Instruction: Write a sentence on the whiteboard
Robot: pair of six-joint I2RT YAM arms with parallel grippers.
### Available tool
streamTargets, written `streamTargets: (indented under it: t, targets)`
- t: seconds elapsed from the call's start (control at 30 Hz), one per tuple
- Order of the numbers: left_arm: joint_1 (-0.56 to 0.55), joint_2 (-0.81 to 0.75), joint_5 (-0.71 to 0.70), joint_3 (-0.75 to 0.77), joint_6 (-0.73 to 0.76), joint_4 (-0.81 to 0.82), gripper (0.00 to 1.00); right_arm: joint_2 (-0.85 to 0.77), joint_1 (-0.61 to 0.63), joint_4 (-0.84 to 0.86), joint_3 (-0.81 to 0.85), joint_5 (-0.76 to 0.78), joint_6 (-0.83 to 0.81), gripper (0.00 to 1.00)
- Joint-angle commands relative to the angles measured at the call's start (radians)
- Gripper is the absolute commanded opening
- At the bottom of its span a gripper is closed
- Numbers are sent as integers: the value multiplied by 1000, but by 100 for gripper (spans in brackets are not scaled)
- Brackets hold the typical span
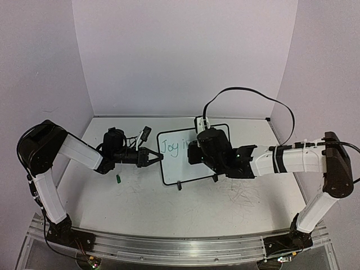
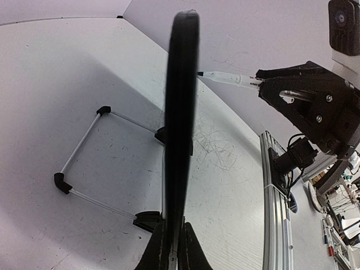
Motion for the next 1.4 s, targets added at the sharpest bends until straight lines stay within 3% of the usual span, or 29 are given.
streamTargets:
  t: [0.0, 1.37]
  targets:
    - [-11, -41, 27, -9, 18, 19, 0, 19, -7, 19, 34, 21, -7, 0]
    - [-11, -44, 29, -11, 17, 19, 0, 7, 17, -25, -34, 4, 79, 0]
